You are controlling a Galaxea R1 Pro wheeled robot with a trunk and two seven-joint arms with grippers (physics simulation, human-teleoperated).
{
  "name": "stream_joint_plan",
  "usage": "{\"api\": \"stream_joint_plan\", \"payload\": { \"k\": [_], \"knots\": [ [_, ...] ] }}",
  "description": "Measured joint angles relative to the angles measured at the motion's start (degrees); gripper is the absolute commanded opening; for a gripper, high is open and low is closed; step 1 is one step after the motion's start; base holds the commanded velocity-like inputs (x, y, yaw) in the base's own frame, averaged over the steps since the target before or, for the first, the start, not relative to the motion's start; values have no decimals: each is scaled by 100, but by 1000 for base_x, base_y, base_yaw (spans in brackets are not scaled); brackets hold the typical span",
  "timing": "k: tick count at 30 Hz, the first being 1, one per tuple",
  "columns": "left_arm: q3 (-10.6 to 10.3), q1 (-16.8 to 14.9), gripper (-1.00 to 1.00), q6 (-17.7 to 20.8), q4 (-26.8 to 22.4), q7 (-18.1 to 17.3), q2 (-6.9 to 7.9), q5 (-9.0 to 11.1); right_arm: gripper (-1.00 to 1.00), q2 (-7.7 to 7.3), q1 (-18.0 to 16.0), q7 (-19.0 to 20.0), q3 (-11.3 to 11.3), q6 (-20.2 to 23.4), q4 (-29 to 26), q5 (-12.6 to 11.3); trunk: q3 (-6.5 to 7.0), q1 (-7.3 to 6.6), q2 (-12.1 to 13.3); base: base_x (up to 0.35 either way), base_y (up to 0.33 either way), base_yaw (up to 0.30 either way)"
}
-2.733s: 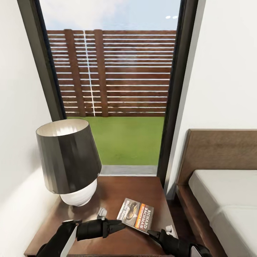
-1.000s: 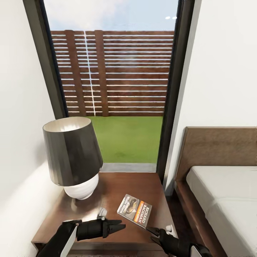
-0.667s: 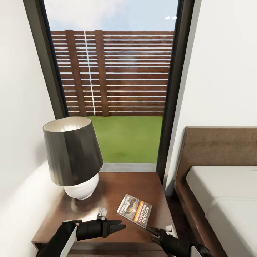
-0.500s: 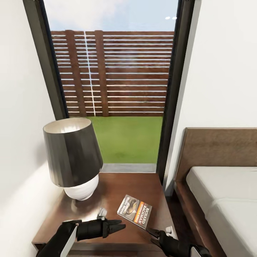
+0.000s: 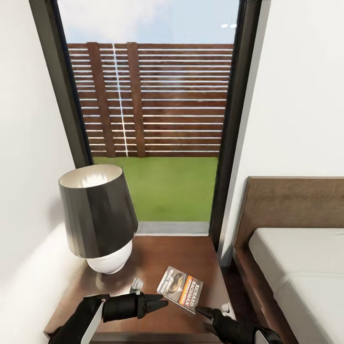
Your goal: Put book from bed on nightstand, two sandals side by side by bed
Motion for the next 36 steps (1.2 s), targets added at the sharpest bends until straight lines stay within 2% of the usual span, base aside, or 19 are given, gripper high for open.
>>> {"api": "stream_joint_plan", "payload": {
  "k": [36],
  "knots": [
    [-4,2,100,0,2,0,0,1,100,-1,0,12,16,-41,-41,1,646,-791,1444,0,0,0]
  ]
}}
